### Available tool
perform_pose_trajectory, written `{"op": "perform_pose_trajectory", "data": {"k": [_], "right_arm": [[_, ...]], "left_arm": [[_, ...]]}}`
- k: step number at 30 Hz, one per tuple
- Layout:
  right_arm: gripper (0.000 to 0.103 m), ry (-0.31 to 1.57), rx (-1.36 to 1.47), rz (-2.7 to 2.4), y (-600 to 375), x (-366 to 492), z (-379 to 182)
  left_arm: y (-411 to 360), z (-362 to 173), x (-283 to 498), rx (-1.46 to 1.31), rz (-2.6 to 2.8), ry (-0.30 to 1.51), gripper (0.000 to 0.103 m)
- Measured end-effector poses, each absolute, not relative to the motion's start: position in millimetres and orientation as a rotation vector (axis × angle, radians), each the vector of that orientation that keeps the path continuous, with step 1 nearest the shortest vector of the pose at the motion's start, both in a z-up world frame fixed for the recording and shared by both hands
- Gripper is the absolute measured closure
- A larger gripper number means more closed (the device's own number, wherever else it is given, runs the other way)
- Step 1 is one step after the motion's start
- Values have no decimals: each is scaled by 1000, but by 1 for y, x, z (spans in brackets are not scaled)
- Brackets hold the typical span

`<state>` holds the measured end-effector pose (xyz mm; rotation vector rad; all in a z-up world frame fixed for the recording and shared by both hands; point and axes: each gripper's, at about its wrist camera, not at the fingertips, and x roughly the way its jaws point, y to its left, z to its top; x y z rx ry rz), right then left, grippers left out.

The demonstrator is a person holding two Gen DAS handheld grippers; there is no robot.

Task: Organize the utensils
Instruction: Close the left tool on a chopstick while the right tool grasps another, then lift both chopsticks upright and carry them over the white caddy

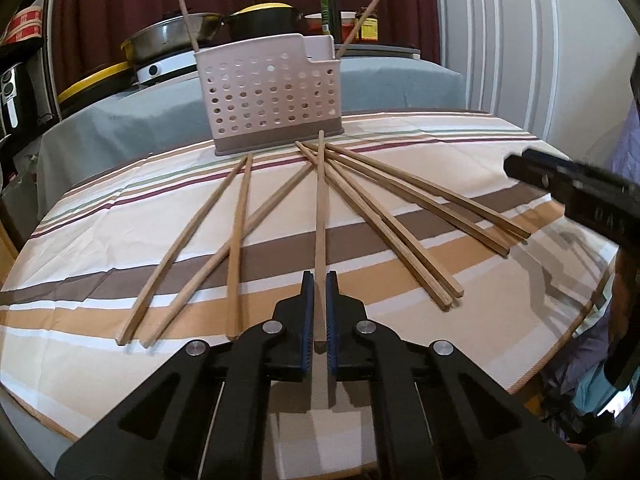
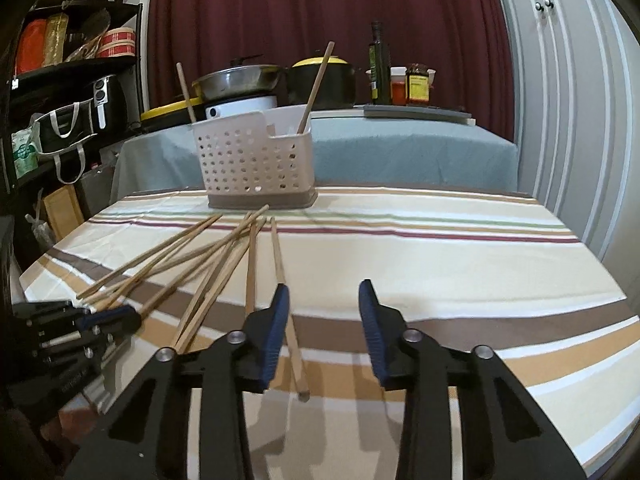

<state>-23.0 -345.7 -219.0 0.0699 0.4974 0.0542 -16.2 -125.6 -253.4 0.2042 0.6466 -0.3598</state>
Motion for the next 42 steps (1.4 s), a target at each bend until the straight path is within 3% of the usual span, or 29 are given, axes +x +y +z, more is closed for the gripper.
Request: {"op": "perform_pose_trajectory", "data": {"k": [13,17,18,21,42], "right_arm": [[75,566,35,104,-333,-23,-246],[82,570,39,108,-334,-23,-250],[91,569,38,112,-333,-23,-250],[96,568,29,116,-331,-23,-249],[96,409,16,51,-332,-41,-177]], "left_arm": [[-120,-247,-17,190,-360,628,97],[-120,-248,-16,188,-360,629,97],[-119,-248,-16,188,-360,630,97],[-119,-248,-16,184,-361,628,97],[-105,-193,-27,148,-357,451,97]]}}
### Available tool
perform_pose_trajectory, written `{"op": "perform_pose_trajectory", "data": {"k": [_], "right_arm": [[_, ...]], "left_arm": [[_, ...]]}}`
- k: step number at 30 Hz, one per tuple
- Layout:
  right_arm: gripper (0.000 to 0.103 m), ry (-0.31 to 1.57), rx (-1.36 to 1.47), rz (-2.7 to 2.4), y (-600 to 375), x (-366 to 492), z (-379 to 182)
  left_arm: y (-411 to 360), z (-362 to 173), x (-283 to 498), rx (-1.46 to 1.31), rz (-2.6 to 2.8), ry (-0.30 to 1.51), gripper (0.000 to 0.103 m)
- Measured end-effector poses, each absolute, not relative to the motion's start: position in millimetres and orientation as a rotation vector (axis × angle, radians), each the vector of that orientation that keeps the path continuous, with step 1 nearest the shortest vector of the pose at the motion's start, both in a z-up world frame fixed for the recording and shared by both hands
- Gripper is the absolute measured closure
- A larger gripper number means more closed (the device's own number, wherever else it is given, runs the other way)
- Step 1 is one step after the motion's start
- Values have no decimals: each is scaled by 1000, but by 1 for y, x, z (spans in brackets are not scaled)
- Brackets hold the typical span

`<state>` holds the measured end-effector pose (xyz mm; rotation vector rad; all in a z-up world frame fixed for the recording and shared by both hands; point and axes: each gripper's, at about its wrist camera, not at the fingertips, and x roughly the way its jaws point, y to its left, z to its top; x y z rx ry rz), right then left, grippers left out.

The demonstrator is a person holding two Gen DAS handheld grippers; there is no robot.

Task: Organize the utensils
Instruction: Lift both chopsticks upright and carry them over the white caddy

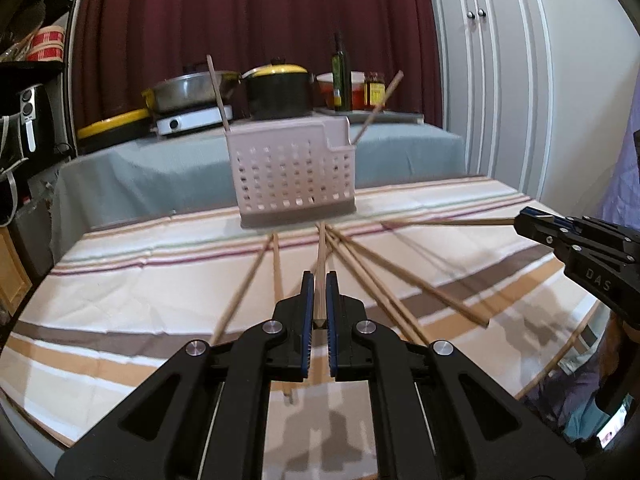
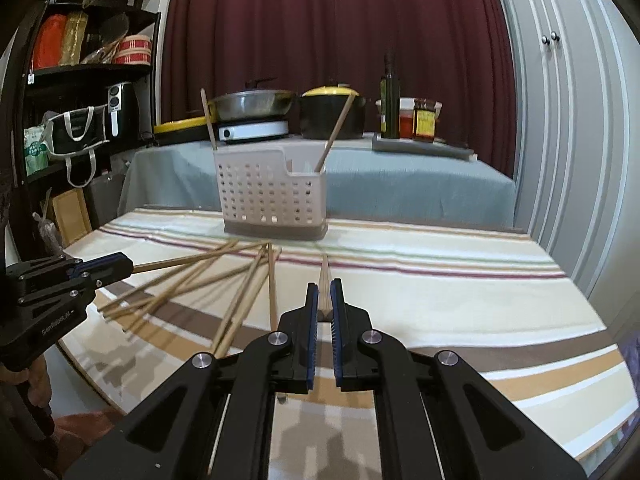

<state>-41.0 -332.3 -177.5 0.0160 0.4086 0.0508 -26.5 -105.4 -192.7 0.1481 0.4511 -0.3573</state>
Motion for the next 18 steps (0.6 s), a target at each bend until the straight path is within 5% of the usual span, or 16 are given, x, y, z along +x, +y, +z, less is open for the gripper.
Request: {"op": "perform_pose_trajectory", "data": {"k": [18], "right_arm": [[96,302,42,1,-348,-26,-110]], "left_arm": [[-98,-109,10,125,-328,315,97]]}}
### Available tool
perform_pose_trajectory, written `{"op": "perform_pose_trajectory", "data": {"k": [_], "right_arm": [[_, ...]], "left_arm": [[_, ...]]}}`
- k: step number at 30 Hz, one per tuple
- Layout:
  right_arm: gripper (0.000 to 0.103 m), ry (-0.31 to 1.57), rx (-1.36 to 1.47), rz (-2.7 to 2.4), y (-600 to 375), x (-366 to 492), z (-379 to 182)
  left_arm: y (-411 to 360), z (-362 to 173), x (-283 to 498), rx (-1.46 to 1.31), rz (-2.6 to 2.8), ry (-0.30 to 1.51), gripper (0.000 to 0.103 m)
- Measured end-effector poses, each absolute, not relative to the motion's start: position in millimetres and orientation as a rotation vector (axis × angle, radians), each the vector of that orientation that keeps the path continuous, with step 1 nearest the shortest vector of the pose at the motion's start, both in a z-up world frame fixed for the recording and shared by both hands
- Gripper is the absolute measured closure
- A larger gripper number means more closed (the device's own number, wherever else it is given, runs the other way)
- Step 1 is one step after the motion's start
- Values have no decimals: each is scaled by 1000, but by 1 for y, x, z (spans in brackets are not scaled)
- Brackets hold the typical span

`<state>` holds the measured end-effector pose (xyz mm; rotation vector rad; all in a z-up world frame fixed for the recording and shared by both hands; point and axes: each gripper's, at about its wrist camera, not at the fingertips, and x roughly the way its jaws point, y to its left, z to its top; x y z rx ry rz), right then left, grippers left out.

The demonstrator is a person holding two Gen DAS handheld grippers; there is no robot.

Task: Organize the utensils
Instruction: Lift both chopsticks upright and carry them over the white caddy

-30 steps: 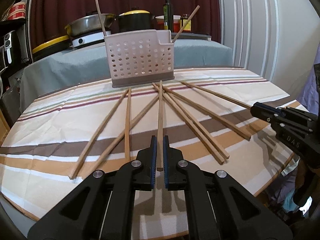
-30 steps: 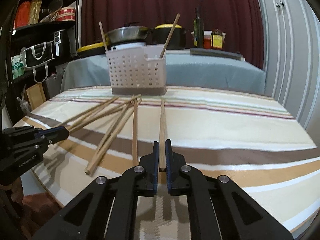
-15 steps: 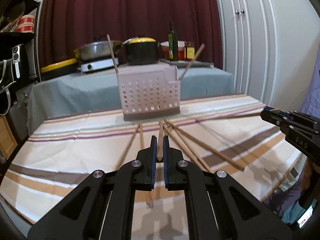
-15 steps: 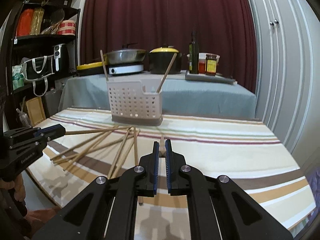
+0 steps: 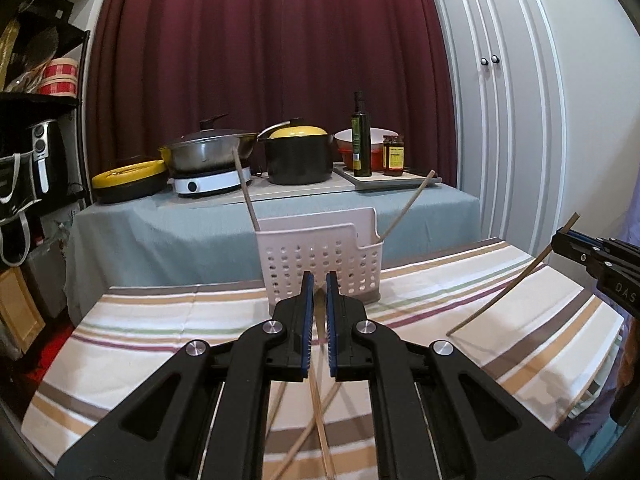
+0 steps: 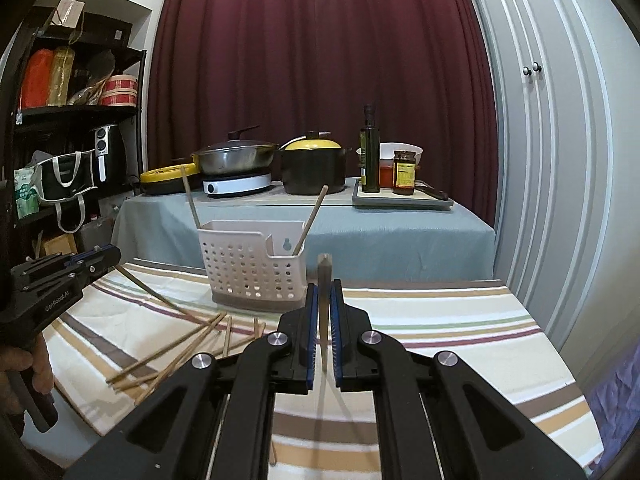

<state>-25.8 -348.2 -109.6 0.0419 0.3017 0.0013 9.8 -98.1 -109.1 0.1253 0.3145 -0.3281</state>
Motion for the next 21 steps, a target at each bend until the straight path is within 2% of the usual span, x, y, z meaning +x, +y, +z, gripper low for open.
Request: {"op": "perform_pose_trajectory", "data": {"k": [21], "right_arm": [[96,286,35,8,-355,25,-90]], "left_arm": [[-100,-81,69,92,-355,326,97]]}}
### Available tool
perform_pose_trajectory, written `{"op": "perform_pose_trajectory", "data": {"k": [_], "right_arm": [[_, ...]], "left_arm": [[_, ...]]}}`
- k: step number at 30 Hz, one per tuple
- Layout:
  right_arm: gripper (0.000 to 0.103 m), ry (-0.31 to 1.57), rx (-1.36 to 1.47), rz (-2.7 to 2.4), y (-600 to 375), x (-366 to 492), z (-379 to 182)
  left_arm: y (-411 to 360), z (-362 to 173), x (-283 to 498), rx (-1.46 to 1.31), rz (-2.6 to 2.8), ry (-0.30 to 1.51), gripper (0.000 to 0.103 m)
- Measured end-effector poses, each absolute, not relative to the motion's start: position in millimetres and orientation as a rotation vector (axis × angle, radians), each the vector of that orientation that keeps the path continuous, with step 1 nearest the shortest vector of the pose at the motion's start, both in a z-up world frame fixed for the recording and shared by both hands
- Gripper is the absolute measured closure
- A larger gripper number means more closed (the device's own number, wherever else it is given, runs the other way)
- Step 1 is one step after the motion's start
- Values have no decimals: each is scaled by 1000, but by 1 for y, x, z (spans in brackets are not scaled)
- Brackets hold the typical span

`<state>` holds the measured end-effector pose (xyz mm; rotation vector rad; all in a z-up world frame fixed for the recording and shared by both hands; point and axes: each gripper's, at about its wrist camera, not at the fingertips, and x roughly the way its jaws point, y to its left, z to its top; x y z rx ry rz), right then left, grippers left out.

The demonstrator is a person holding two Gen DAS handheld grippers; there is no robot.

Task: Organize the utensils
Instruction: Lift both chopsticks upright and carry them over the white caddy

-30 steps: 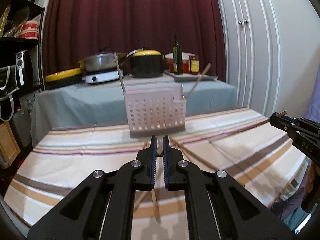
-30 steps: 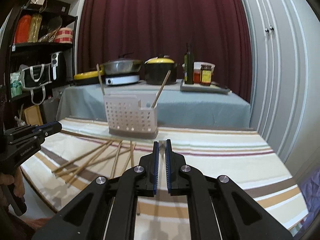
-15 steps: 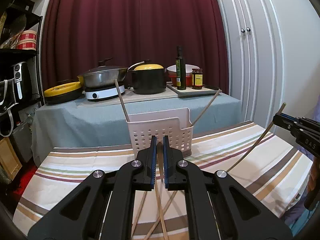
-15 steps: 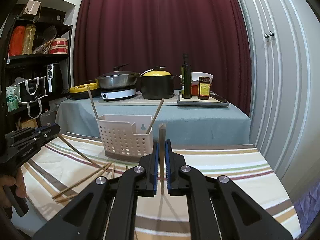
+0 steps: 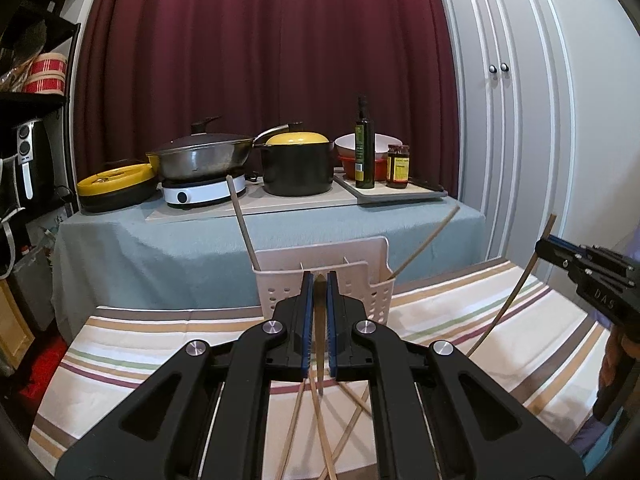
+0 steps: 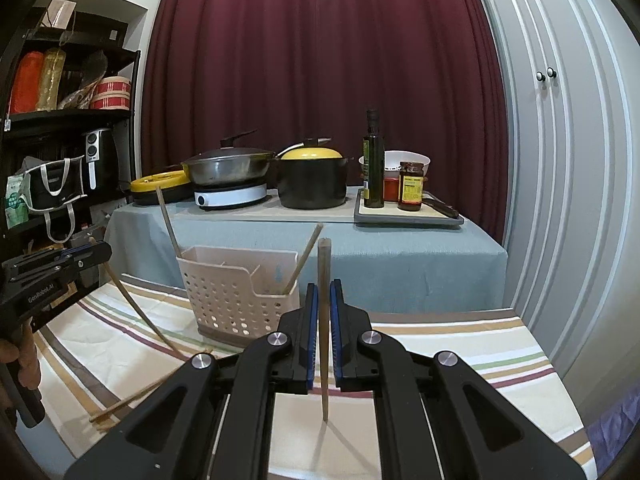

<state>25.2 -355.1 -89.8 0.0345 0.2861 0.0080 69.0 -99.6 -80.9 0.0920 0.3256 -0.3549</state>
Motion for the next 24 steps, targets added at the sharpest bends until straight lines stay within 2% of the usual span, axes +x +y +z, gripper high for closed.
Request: {"op": "perform_pose_trajectory", "data": {"k": [24], "right_arm": [[96,100,59,167,-327,68,-4]], "left_arm": [[-94,29,118,61,-402,109,97]]}}
